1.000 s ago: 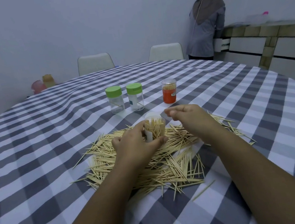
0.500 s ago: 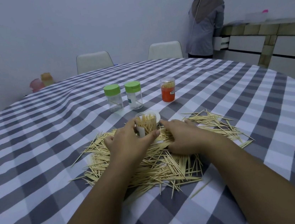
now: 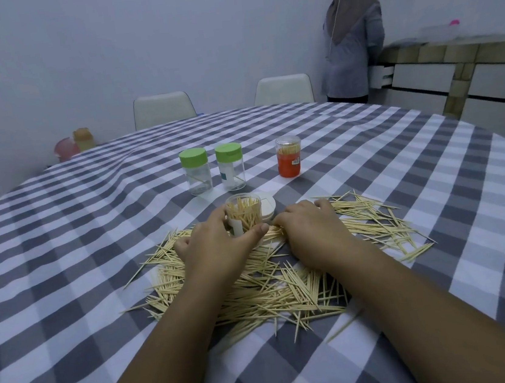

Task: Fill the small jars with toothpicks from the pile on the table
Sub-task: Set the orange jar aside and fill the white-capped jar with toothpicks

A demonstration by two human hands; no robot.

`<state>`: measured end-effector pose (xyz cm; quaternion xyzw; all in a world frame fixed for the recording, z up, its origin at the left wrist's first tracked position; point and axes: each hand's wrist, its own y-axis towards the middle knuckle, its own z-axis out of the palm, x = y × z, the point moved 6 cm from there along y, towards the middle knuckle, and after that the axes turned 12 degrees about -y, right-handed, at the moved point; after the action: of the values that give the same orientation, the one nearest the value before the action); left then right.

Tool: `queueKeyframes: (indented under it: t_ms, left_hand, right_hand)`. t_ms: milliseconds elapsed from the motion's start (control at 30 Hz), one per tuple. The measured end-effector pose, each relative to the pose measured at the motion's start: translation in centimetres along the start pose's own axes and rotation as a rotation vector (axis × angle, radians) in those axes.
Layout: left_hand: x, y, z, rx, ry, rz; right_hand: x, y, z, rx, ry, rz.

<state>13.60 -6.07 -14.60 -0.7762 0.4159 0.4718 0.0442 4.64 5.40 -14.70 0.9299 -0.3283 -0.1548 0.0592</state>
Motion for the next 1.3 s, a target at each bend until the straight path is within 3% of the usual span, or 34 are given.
queueKeyframes:
  t_ms: [267,567,767,1100,1300]
  left_hand:
    - [0.3,0.1,0.0,-0.007,0.019,-0.004]
    - [0.4,0.1,-0.3,-0.019,0.016,-0.031]
    - [0.1,0.0,-0.8,-0.041,-0.025,-0.049]
    - [-1.8,-1.2,0.9,0.144,-0.012,0.093]
    - [-1.9,-1.3,1.9,0.207,0.019,0.158]
  right_hand:
    - [-0.1,-0.2,-0.2,0.023,-0.134,0.043]
    - [-0.6,-0.4,-1.2,-0.006,-0.076,0.093]
    - [-2.4,-0.5,-1.3,-0.017,0.360,0.209]
    - [-3.4,-0.4,-2.6,-0.333,1.308,0.277]
    - [-4.1,-0.8,-3.3,-0.482,1.553,0.303]
